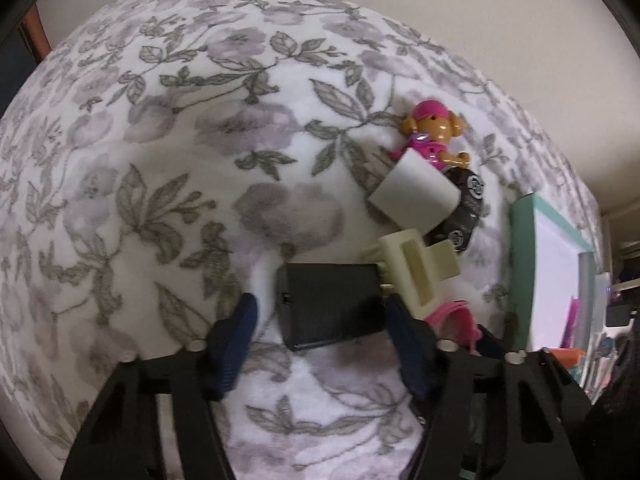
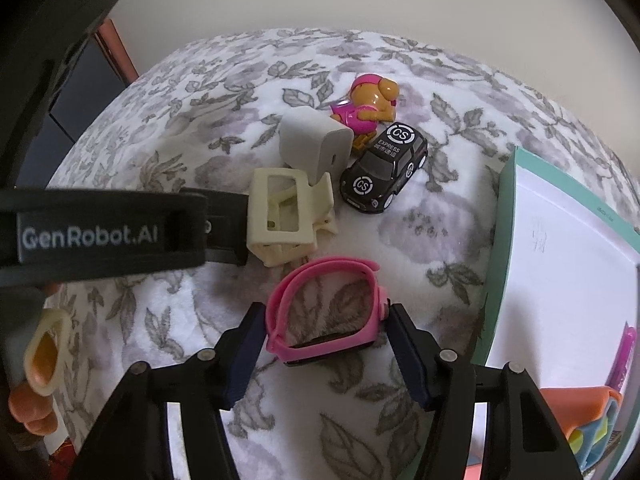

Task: Organize rigid objects
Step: 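Grasp the black charger with left tool while right tool grasps pink watch band, then lift the black charger with left tool while right tool holds pink watch band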

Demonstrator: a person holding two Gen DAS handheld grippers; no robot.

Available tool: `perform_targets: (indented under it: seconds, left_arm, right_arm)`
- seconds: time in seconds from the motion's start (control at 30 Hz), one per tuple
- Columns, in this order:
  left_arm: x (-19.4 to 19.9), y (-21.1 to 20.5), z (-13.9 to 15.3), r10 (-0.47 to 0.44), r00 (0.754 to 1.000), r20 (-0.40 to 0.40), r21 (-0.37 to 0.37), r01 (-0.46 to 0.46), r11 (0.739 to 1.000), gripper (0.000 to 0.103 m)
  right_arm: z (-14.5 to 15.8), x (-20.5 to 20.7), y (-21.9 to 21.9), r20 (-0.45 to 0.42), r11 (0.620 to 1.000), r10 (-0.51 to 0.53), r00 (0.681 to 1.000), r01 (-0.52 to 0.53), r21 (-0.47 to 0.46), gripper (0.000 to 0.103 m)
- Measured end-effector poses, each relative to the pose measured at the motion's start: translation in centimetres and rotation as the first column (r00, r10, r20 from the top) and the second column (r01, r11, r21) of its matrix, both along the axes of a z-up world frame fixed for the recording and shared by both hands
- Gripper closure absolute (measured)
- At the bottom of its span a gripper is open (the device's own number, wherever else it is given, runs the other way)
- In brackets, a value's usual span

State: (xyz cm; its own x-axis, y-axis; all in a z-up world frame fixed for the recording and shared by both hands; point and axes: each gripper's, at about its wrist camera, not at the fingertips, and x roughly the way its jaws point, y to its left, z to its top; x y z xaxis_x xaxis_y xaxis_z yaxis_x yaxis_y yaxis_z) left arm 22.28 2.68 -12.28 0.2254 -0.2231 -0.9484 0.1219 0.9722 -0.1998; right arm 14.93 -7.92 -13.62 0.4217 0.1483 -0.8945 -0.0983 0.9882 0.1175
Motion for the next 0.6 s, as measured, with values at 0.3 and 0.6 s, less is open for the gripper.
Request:
perform_targets:
  seconds: [0.3, 0.6]
  left_arm:
    - [-0.4, -0.6, 0.2, -0.005, 1.000, 0.012, -0.008, 0.005, 1.000, 0.048]
    - [-0.5, 0.4, 0.8, 0.003, 1.000, 0.007, -0.013, -0.003, 1.000, 0.058]
  right_arm:
    - [0.1, -0.1, -0.5, 0.000, 1.000, -0.009, 1.000, 0.009, 0.014, 0.039]
    - [0.9, -0.3, -1.1, 0.015, 0.999, -0.022, 1.000, 0.022, 0.038, 0.039]
